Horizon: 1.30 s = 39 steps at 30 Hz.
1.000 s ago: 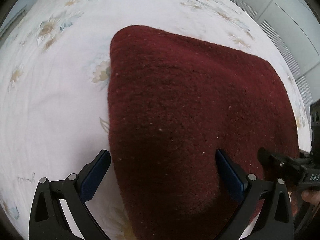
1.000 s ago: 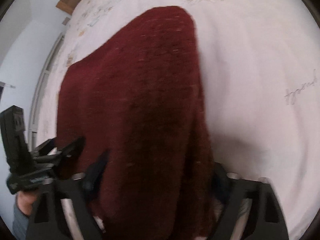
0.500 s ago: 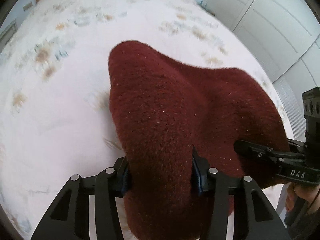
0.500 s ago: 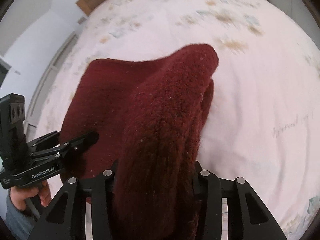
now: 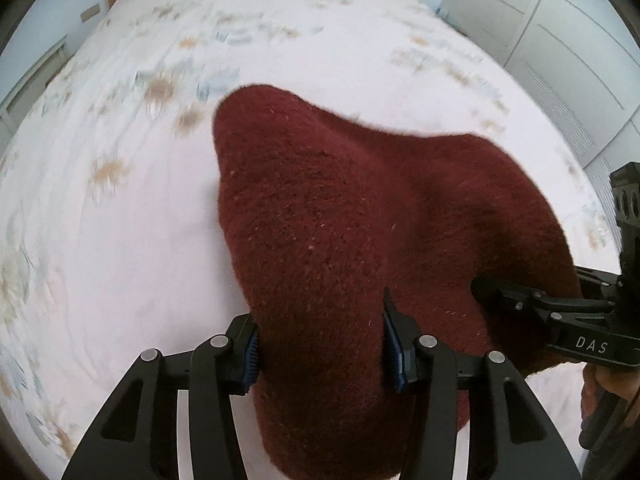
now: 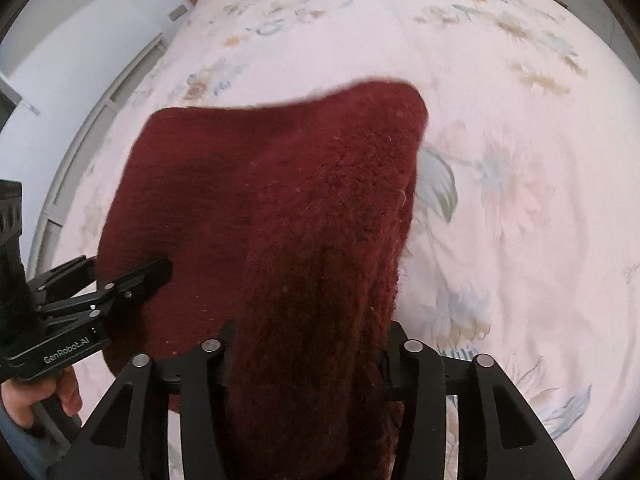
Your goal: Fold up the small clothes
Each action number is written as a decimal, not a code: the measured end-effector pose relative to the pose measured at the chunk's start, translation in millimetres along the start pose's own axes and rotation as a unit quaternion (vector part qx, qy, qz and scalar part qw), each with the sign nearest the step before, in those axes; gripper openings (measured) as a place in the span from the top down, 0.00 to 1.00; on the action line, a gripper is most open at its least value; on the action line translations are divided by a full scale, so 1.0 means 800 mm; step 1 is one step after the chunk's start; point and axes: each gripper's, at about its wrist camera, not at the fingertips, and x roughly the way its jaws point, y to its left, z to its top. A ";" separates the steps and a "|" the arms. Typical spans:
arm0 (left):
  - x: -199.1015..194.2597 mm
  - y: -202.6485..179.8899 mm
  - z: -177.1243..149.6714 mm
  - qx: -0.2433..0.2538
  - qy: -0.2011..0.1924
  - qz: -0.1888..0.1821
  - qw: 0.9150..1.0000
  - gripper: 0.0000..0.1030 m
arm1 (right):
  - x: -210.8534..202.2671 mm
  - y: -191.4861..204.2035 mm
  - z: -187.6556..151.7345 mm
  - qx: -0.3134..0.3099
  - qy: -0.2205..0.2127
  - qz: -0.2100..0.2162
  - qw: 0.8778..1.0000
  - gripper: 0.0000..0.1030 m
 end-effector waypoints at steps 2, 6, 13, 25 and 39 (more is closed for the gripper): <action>0.011 -0.003 -0.003 -0.007 -0.011 -0.002 1.000 0.51 | 0.002 -0.001 0.000 0.005 0.001 0.000 1.000 0.43; 0.009 -0.009 -0.004 -0.002 -0.016 0.017 1.000 0.38 | -0.010 -0.003 0.010 -0.025 0.002 -0.041 0.999 0.33; 0.004 -0.001 0.002 -0.045 -0.002 0.017 0.999 0.24 | -0.051 0.009 0.003 -0.065 -0.027 -0.096 0.993 0.20; -0.055 0.002 -0.011 -0.045 -0.030 0.038 0.998 0.01 | -0.089 0.016 -0.009 -0.076 -0.075 -0.106 0.989 0.00; 0.001 0.017 -0.039 -0.041 -0.022 0.039 0.998 0.00 | -0.049 -0.055 -0.045 -0.035 -0.056 -0.146 0.987 0.00</action>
